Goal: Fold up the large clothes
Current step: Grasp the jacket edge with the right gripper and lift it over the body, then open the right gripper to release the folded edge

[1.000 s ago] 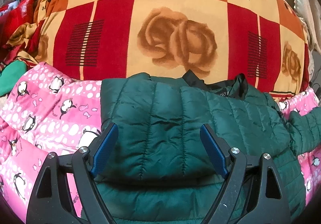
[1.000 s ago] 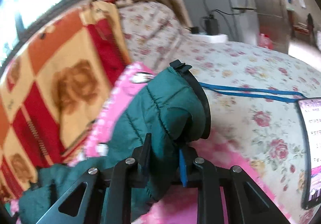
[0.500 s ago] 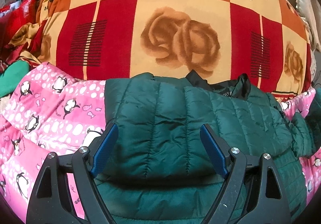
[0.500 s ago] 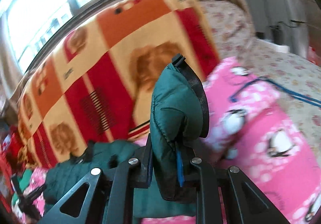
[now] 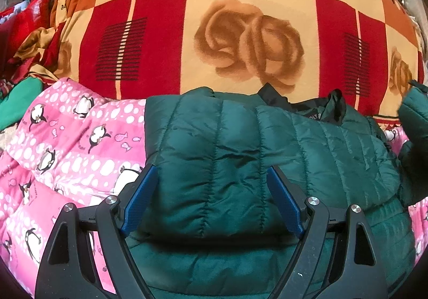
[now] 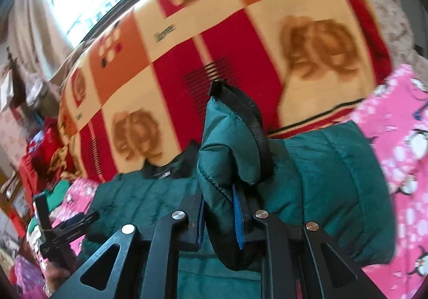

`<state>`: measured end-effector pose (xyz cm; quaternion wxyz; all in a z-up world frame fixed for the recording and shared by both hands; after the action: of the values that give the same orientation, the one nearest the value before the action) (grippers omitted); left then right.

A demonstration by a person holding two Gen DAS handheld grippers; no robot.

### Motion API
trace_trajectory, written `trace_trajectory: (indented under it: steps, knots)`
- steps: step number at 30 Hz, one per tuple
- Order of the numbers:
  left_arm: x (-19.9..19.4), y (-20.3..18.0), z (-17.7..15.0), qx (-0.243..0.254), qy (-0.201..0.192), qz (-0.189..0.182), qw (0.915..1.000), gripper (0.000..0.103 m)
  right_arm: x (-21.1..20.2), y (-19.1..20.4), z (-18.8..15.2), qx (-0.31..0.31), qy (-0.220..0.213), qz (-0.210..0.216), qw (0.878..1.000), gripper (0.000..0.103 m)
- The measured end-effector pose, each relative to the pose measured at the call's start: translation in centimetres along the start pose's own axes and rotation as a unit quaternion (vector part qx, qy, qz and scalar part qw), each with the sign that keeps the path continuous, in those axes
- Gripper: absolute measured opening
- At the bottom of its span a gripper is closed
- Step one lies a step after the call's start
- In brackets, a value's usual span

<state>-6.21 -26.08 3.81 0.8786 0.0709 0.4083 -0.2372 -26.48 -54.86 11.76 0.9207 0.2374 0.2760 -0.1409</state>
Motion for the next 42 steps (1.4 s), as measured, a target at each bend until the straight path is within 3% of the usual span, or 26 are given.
trace_trajectory:
  steps: [8, 15, 26, 28, 29, 31, 36, 42]
  knots:
    - [0.2, 0.4, 0.1, -0.007, 0.004, -0.002, 1.0, 0.084, 5.6, 6.9, -1.8, -0.034, 0.041, 0.044, 0.998, 0.017]
    - [0.3, 0.6, 0.2, -0.012, 0.008, -0.005, 0.9999, 0.084, 9.5, 10.3, -4.2, -0.04, 0.077, 0.065, 0.994, 0.017]
    - [0.4, 1.2, 0.4, -0.036, 0.016, -0.026, 0.9989, 0.084, 12.8, 14.7, -7.8, -0.09, 0.121, 0.065, 0.986, 0.018]
    - [0.2, 1.5, 0.6, -0.054, 0.017, -0.045, 0.9973, 0.084, 12.4, 14.8, -7.6, -0.098, 0.121, 0.062, 0.986, 0.026]
    - [0.2, 1.6, 0.6, -0.062, 0.019, -0.055, 0.9964, 0.084, 12.0, 14.8, -7.4, -0.096, 0.121, 0.067, 0.986, 0.04]
    - [0.0, 1.6, 0.8, -0.074, 0.019, -0.073, 0.9944, 0.084, 11.0, 14.8, -7.2, -0.084, 0.12, 0.088, 0.985, 0.051]
    - [-0.7, 1.3, 1.0, -0.098, 0.023, -0.121, 0.9876, 0.084, 8.5, 14.4, -7.1, -0.09, 0.114, 0.096, 0.985, 0.051]
    - [-1.1, -0.8, 1.1, -0.139, 0.053, -0.221, 0.9639, 0.084, 4.6, 11.9, -7.1, -0.089, 0.106, 0.081, 0.987, 0.051]
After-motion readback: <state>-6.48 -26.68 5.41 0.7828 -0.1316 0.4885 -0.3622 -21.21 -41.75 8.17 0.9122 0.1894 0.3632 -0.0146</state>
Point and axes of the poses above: each gripper's, at about its wrist camera, not at the fingertips, and x roughly the way its jaws point, y to its left, z to its top, the point moved 8 cm from there along x, roughly the way its jaws point, and after that the axes turned 3 degrees about y, right-handed, at the moved point
